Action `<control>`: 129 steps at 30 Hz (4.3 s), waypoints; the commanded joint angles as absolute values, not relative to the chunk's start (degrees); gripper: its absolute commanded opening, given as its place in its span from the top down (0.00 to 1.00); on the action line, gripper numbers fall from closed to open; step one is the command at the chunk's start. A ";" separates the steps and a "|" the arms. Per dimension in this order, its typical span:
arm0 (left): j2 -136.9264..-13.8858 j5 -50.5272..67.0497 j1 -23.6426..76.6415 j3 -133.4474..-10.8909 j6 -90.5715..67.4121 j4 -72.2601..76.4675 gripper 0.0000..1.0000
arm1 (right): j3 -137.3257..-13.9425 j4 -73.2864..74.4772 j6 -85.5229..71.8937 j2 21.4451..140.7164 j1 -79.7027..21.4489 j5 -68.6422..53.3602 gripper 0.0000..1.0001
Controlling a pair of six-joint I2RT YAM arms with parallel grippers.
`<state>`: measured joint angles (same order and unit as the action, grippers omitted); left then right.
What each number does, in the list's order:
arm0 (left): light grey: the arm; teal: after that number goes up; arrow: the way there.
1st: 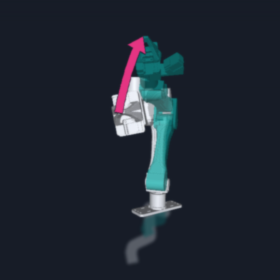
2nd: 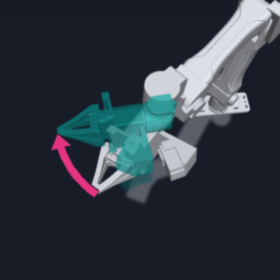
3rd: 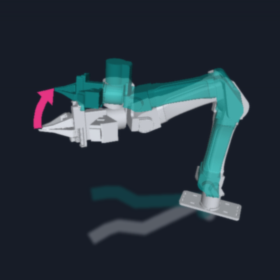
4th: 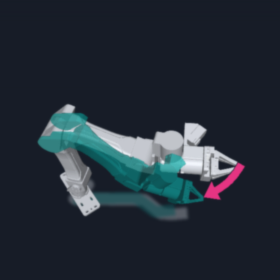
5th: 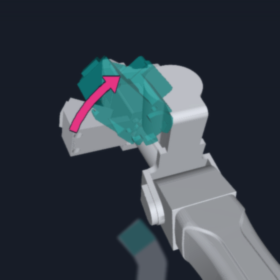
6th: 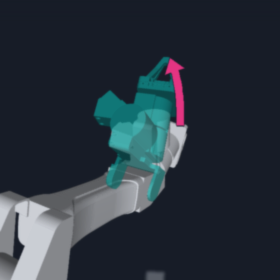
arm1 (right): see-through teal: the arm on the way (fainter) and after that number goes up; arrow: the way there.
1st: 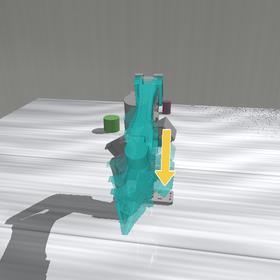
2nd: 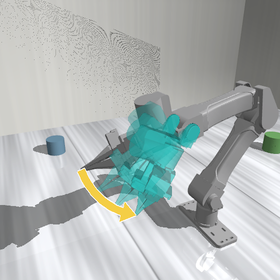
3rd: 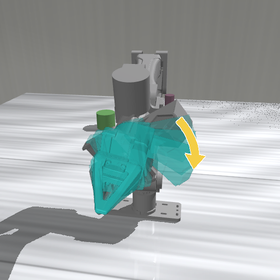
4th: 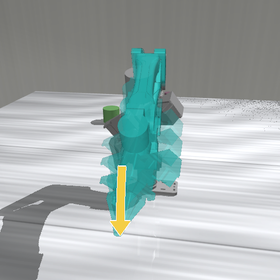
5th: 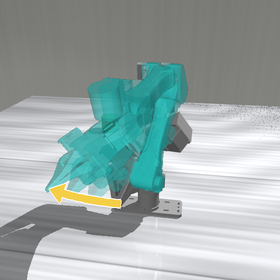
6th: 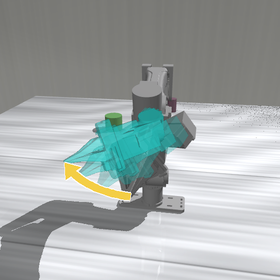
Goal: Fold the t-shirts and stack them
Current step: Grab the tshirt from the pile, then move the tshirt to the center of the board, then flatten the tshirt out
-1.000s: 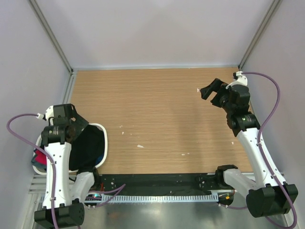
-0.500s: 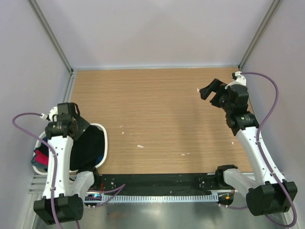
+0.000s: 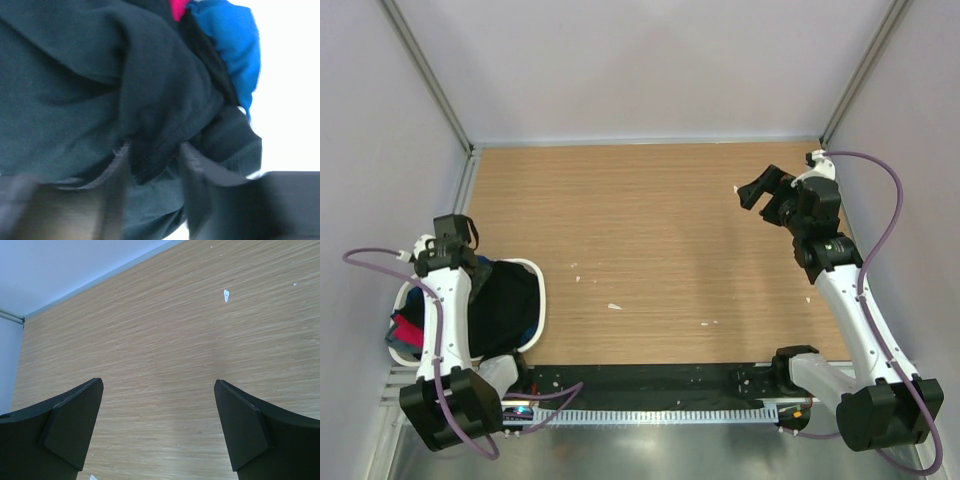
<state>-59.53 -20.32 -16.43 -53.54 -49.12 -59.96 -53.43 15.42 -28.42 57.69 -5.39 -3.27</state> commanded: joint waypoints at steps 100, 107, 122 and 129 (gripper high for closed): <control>-107.66 -15.29 50.54 -87.71 -45.09 -32.52 0.07 | -84.91 14.50 -26.02 120.85 -18.81 3.07 0.83; -112.50 -24.33 50.80 -90.17 -42.98 -33.75 0.18 | -79.11 14.33 -25.58 114.18 -17.49 7.64 0.99; -117.08 -32.06 50.71 -92.90 -47.01 -39.42 1.00 | -67.24 16.25 -26.19 101.35 -12.74 12.63 0.99; -92.32 -37.08 47.90 -82.81 -51.67 -50.00 1.00 | -68.73 22.85 -24.79 89.85 -10.29 15.56 0.99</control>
<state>-107.74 -30.37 50.02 -85.41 -47.62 -42.85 -67.09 21.06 -25.80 98.19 -12.12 11.46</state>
